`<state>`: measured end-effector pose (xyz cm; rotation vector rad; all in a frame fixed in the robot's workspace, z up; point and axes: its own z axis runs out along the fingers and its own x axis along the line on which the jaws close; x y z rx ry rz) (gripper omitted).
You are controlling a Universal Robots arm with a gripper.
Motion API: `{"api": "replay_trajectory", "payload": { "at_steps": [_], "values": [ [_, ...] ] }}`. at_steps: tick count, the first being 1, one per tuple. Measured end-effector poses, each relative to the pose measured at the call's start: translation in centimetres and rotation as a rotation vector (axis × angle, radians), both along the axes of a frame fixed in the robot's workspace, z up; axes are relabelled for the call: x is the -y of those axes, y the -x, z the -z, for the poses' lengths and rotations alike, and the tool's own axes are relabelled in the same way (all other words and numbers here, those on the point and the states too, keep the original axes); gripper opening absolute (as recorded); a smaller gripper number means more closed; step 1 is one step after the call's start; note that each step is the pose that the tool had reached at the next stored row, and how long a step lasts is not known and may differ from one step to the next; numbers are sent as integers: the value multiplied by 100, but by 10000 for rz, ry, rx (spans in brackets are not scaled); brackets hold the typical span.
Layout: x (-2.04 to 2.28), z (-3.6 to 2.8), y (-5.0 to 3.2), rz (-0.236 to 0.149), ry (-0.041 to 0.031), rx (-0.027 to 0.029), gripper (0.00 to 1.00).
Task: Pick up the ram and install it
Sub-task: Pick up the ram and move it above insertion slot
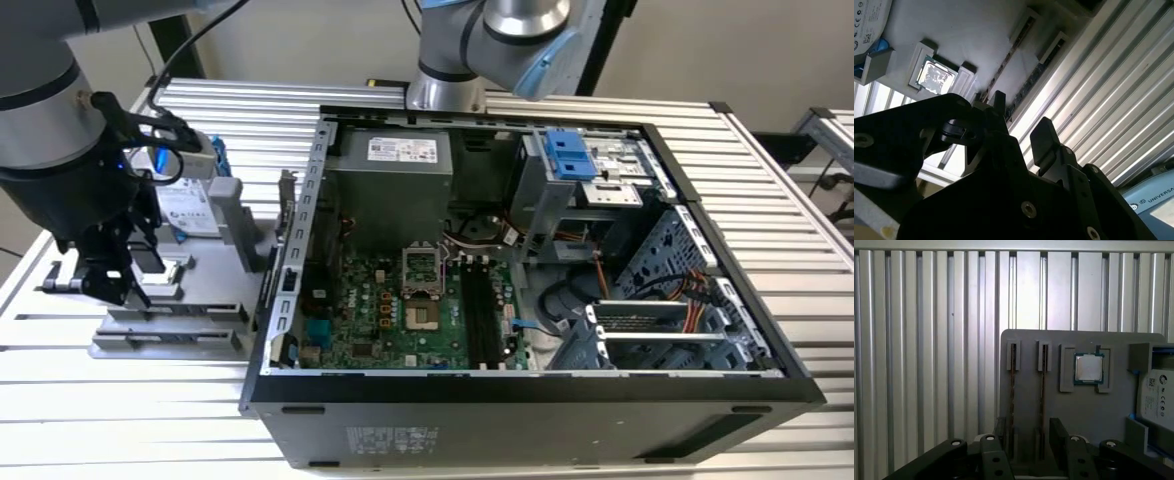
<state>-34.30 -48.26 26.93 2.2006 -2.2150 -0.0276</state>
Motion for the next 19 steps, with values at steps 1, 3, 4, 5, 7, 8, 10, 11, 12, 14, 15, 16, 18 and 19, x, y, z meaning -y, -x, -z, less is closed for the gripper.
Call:
{"api": "replay_trajectory", "payload": {
  "at_steps": [1, 3, 4, 5, 7, 8, 10, 11, 12, 14, 15, 16, 18, 19],
  "values": [
    [0, 3, 0, 1, -1, 1, 100],
    [0, 8, 0, 0, 0, 0, 100],
    [0, 11, 0, 0, 0, -1, 100],
    [0, 15, 0, -1, 0, 0, 100],
    [0, 27, 0, 0, 0, 1, 100],
    [0, 33, 0, 0, 0, 1, 100],
    [1, 53, -1, -1, 1, 17, 100],
    [1, 65, -1, -2, 1, 29, 100],
    [0, 77, 0, 0, 0, 45, 100],
    [0, 103, 0, 0, 3, 90, 100],
    [0, 117, -1, 0, 9, 103, 100],
    [0, 131, 0, -1, 22, 104, 100],
    [0, 157, 0, 1, 41, 105, 100],
    [0, 168, 0, 7, 47, 105, 100]
  ]
}}
